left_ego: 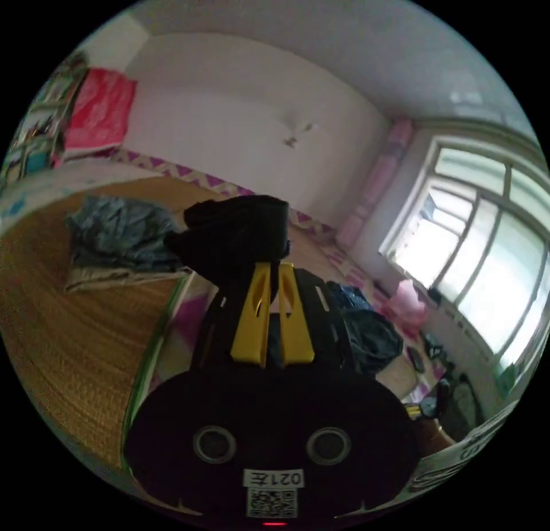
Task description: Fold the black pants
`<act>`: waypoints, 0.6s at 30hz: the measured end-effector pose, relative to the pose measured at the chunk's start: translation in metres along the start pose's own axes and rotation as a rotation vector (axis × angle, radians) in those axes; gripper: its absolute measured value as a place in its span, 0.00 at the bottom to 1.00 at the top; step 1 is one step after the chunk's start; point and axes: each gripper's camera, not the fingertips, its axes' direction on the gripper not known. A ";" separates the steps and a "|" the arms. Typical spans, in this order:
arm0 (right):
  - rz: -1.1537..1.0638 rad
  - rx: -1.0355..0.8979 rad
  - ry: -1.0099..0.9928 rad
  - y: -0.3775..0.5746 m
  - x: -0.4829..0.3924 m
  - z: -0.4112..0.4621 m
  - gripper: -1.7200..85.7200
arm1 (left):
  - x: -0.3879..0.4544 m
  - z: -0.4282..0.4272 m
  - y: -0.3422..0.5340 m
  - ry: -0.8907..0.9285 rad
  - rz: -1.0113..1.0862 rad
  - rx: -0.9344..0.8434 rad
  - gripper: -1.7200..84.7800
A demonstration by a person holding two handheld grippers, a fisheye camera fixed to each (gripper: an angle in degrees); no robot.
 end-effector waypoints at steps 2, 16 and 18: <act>0.009 0.007 -0.004 0.009 0.009 -0.006 0.01 | 0.080 0.041 0.012 -0.001 0.131 -0.047 0.01; 0.108 0.111 0.006 0.076 0.059 -0.056 0.01 | 0.370 0.314 0.222 0.030 0.343 -0.447 0.01; 0.134 0.138 -0.020 0.081 0.073 -0.062 0.02 | 0.394 0.330 0.237 0.036 0.379 -0.460 0.01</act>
